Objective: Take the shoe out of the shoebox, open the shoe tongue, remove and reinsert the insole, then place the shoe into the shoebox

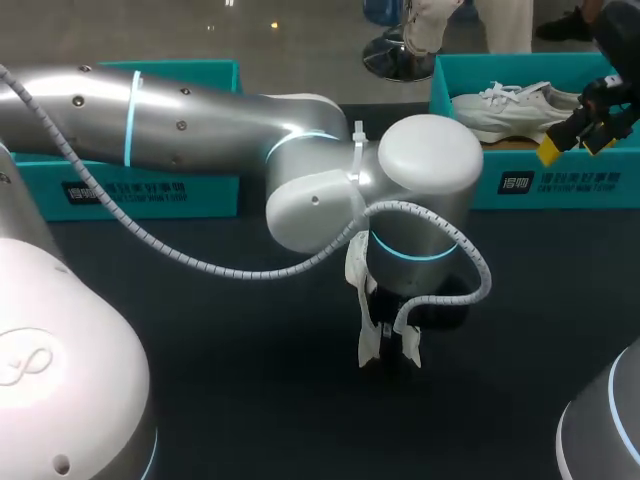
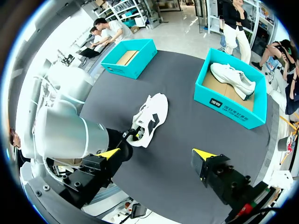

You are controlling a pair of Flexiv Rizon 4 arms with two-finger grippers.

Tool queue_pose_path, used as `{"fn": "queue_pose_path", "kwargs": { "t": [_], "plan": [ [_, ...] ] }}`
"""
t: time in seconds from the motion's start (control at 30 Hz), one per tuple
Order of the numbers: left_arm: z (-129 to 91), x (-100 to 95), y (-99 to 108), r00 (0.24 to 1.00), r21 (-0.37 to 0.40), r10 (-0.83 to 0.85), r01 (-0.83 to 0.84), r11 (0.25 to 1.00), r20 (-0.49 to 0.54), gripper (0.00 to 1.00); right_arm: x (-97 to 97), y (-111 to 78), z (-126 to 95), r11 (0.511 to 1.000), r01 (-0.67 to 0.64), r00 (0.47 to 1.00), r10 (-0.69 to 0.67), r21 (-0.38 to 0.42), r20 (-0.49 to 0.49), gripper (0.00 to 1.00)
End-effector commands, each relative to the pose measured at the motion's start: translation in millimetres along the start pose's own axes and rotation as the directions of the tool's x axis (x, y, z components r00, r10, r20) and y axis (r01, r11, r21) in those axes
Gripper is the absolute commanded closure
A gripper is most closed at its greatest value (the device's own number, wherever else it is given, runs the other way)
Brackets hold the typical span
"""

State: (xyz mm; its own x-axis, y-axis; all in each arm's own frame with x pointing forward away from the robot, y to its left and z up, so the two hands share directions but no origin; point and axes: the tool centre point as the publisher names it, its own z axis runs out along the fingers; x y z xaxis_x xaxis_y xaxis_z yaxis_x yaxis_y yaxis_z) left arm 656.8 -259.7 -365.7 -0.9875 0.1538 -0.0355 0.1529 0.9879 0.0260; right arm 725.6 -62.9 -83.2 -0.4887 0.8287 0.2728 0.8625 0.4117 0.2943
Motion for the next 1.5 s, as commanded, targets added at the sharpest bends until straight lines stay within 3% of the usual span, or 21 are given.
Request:
{"fn": "queue_pose_path", "kwargs": {
  "t": [0.03,0.1,0.2,0.57,0.67,0.73,1.17,1.5],
  "plan": [
    [2,-0.3,-1,1.0,-0.009,-0.008,0.008,1.0,0.006,0.3,-0.6,2.9,0,1.0,-0.001,1.0,0.001,0.006,-0.001,0.0],
    [3,-0.7,-1,1.0,-0.015,-0.014,0.014,1.0,0.01,0.49,-0.6,2.9,0,1.0,-0.001,1.0,0.001,0.006,-0.001,0.0],
    [5,-0.6,-2,1.0,-0.022,-0.021,0.021,1.0,0.015,0.56,-0.6,2.9,0,1.0,-0.001,1.0,0.001,0.006,-0.001,0.0],
    [9,0.7,-6,1.0,-0.022,-0.021,0.021,1.0,0.008,0.63,-0.6,2.9,0,1.0,-0.001,1.0,0.001,0.006,-0.001,0.0],
    [9,0.8,-5,1.0,-0.02,-0.019,0.019,1.0,0.007,0.79,-0.6,2.9,0,1.0,-0.001,1.0,0.001,0.006,-0.001,0.0],
    [7,1.3,-4,1.0,-0.017,-0.019,0.019,1.0,0.007,1.0,-0.6,2.9,0,1.0,-0.001,1.0,0.001,0.006,-0.001,0.0],
    [-17,13.5,11,1.0,0.02,-0.003,0.003,1.0,0.005,1.0,-0.6,2.9,0,1.0,-0.001,1.0,0.001,0.006,-0.001,0.0],
    [-58,26.9,31,0.999,0.063,0.037,-0.035,0.997,-0.03,1.0,-0.6,2.9,0,1.0,-0.001,1.0,0.001,0.006,-0.001,0.0]
  ]
}}
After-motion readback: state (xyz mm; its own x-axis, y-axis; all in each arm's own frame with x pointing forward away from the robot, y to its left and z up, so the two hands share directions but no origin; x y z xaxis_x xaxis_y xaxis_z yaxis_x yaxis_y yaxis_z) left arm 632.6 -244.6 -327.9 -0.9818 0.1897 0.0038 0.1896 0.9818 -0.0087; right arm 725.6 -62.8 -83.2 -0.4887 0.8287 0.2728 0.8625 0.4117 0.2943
